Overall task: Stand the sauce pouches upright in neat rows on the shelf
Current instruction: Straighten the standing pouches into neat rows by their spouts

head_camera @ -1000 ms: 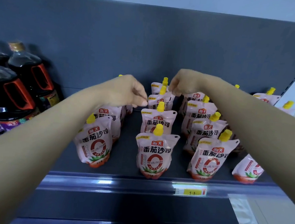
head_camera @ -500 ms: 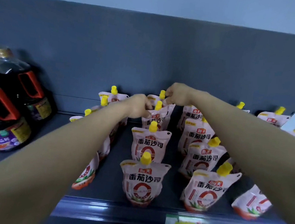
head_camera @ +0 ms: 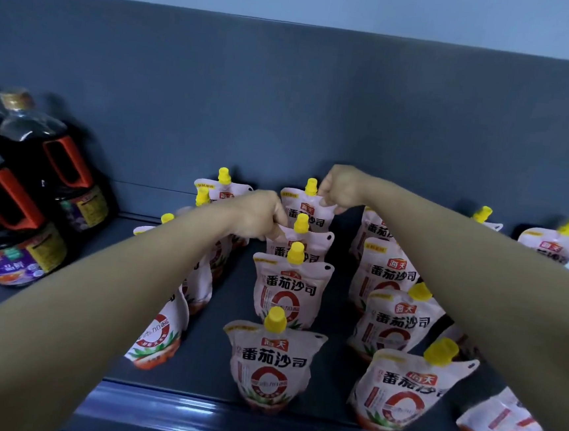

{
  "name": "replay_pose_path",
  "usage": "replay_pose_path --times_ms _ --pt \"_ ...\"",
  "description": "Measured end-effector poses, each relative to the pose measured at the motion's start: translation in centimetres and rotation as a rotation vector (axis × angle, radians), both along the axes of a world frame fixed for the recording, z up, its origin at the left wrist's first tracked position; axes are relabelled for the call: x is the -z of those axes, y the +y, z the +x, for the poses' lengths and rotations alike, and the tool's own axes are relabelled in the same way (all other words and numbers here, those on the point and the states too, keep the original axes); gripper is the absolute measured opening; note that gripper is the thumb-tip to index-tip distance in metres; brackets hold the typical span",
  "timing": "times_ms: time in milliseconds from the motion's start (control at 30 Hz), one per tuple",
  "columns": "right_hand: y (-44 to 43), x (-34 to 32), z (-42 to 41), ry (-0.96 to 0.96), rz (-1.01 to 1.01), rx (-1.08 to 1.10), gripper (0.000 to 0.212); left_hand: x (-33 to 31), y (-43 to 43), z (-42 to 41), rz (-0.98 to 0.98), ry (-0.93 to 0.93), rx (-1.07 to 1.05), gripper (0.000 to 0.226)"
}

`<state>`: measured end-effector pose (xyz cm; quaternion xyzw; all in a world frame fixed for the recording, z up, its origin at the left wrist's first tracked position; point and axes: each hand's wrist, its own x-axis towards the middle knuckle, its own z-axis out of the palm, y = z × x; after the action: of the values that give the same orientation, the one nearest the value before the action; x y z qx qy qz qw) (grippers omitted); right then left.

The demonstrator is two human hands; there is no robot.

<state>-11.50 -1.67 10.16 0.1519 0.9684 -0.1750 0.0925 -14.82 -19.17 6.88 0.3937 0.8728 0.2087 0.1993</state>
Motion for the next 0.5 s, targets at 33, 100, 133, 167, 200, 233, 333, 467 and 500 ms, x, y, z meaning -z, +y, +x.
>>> replay_pose_path --times_ms 33,100,133,167,200,233,333,467,500 --pt "-0.10 0.07 -0.11 0.007 -0.030 0.001 0.032 0.09 -0.10 0.07 0.002 0.008 -0.002 0.017" --pt "-0.32 0.16 -0.30 0.011 -0.050 -0.010 0.033 0.41 -0.28 -0.03 0.028 0.018 -0.020 0.021" --pt "-0.38 0.24 -0.39 0.012 -0.057 -0.016 0.032 0.52 -0.35 -0.17 0.038 0.010 -0.024 0.022" --pt "-0.42 0.29 -0.43 0.013 -0.061 -0.020 0.032 0.53 -0.40 -0.21 0.036 0.016 -0.037 0.024" --pt "-0.47 0.36 -0.44 0.017 -0.065 -0.025 0.031 0.59 -0.45 -0.18 0.035 0.018 -0.041 0.028" --pt "-0.49 0.44 -0.43 0.023 -0.057 -0.034 0.030 0.56 -0.46 -0.05 0.029 0.028 -0.041 0.033" --pt "-0.29 0.71 -0.42 0.042 -0.002 -0.047 0.032 0.57 -0.44 -0.12 0.025 0.046 -0.036 0.044" --pt "-0.43 0.73 -0.25 0.057 0.045 -0.068 0.028 0.70 -0.42 -0.29 0.012 0.056 -0.033 0.046" --pt "-0.52 0.68 -0.16 0.060 0.051 -0.071 0.028 0.72 -0.39 -0.28 0.014 0.055 -0.031 0.046"
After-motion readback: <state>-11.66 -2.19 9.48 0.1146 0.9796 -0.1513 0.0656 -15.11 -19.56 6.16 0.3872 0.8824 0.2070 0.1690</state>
